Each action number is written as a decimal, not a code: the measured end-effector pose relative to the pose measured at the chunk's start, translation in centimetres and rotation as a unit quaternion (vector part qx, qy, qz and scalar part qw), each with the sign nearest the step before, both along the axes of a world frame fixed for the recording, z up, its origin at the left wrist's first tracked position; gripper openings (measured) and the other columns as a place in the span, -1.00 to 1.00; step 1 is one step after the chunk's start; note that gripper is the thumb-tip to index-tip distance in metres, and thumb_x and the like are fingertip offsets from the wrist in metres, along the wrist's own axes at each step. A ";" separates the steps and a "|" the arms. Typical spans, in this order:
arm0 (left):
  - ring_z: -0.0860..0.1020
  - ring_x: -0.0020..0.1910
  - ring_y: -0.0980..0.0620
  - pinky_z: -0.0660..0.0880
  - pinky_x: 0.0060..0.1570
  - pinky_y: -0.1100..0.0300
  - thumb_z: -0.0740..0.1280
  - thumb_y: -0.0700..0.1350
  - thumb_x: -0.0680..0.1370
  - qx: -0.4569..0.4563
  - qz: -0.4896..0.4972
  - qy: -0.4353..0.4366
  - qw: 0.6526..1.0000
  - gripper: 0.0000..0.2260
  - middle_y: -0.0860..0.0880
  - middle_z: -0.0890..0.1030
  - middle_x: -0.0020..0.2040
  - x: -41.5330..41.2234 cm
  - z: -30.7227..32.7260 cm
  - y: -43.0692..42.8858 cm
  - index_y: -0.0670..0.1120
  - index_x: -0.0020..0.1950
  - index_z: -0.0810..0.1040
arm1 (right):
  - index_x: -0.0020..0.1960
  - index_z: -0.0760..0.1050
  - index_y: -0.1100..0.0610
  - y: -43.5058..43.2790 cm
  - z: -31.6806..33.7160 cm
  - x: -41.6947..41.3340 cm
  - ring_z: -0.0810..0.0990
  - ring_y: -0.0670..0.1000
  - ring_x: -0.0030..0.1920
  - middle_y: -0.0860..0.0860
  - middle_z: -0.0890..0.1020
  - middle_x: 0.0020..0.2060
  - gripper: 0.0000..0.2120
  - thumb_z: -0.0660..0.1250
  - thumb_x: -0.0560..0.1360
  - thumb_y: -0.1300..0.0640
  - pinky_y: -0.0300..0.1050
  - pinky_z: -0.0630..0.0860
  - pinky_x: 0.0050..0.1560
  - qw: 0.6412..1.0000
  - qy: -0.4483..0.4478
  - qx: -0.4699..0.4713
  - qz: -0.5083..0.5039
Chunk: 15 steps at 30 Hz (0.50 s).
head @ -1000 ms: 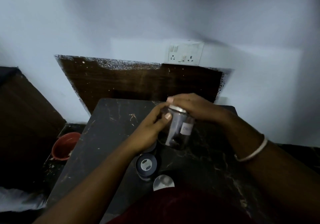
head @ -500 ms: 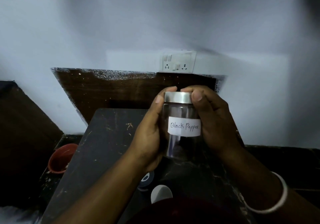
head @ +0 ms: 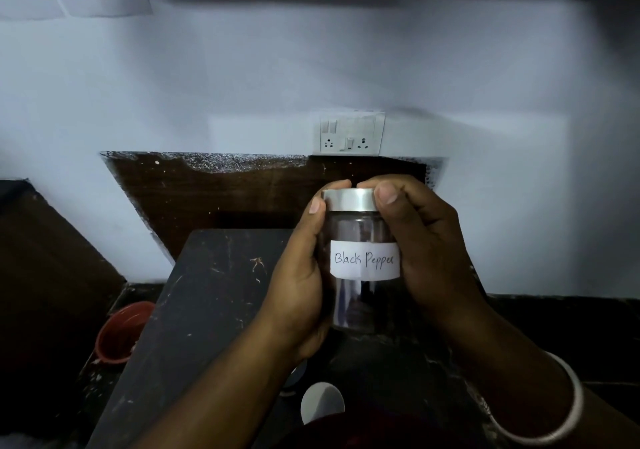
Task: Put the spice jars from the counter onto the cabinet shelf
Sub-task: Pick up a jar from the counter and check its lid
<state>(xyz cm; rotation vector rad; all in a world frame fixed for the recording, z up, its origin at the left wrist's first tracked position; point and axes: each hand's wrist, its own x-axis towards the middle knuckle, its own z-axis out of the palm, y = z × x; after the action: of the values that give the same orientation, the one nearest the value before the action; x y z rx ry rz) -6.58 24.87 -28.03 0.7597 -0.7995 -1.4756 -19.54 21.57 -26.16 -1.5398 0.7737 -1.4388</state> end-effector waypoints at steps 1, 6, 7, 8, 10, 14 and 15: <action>0.50 0.29 -0.28 0.44 0.31 -0.18 0.26 0.21 0.58 0.004 0.000 0.004 1.000 -0.34 -0.40 0.54 0.34 0.0 0.1 0.0 -0.18 0.56 0.38 | 0.03 0.62 0.20 0.0 0.1 0.0 0.68 -0.09 -0.16 0.14 0.69 -0.12 -0.73 0.30 0.62 0.00 -0.29 0.57 -0.19 1.000 0.000 -0.003 0.000; 0.51 0.28 -0.30 0.53 0.23 -0.12 0.20 0.23 0.59 0.003 -0.021 0.014 1.000 -0.33 -0.35 0.55 0.31 -0.1 0.1 -0.2 -0.19 0.55 0.38 | 0.01 0.63 0.03 0.3 0.9 0.1 0.70 -0.23 -0.11 -0.22 0.73 -0.12 -0.80 0.25 0.60 -0.01 -0.42 0.54 -0.16 1.000 -0.012 -0.021 0.016; 0.52 0.28 -0.30 0.55 0.22 -0.11 0.19 0.24 0.60 0.003 -0.024 0.012 1.000 -0.34 -0.35 0.55 0.32 -0.1 0.0 -0.2 -0.18 0.55 0.38 | 0.01 0.63 0.03 0.4 1.0 0.1 0.70 -0.23 -0.10 -0.22 0.73 -0.12 -0.80 0.25 0.60 -0.01 -0.42 0.54 -0.16 1.000 -0.014 -0.022 0.015; 0.53 0.29 -0.30 0.55 0.23 -0.12 0.18 0.24 0.61 0.003 -0.028 0.011 1.000 -0.35 -0.37 0.55 0.34 -0.1 0.0 -0.3 -0.17 0.55 0.39 | 0.01 0.63 0.02 0.3 1.0 0.0 0.70 -0.22 -0.10 -0.22 0.73 -0.11 -0.81 0.26 0.61 0.01 -0.41 0.54 -0.16 1.000 -0.014 -0.022 0.013; 0.54 0.31 -0.31 0.53 0.28 -0.16 0.18 0.25 0.61 0.008 -0.038 0.015 0.999 -0.36 -0.40 0.52 0.41 -0.1 0.0 -0.4 -0.15 0.55 0.41 | 0.01 0.63 0.00 0.3 0.9 0.0 0.71 -0.22 -0.09 -0.22 0.73 -0.11 -0.84 0.27 0.65 0.06 -0.41 0.55 -0.16 1.000 -0.008 -0.021 0.012; 0.57 0.28 -0.30 0.57 0.24 -0.13 0.20 0.26 0.58 0.018 -0.046 0.018 0.999 -0.33 -0.42 0.50 0.43 0.0 0.0 -0.5 -0.15 0.55 0.41 | 0.01 0.64 -0.03 0.2 0.9 0.0 0.70 -0.21 -0.11 -0.21 0.73 -0.13 -0.84 0.27 0.64 0.05 -0.41 0.54 -0.17 1.000 -0.001 -0.020 0.005; 0.58 0.28 -0.29 0.57 0.24 -0.13 0.21 0.27 0.58 0.020 -0.049 0.016 0.998 -0.33 -0.41 0.51 0.42 0.0 0.0 -0.6 -0.14 0.55 0.41 | 0.00 0.64 -0.02 0.2 0.9 0.0 0.70 -0.20 -0.11 -0.19 0.73 -0.13 -0.83 0.27 0.63 0.04 -0.40 0.54 -0.17 1.000 -0.004 -0.018 0.004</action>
<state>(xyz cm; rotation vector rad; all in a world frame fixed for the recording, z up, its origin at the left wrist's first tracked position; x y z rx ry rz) -6.54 24.32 -28.01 0.7334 -0.7947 -1.5917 -19.53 21.78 -25.25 -1.5612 0.7396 -1.4601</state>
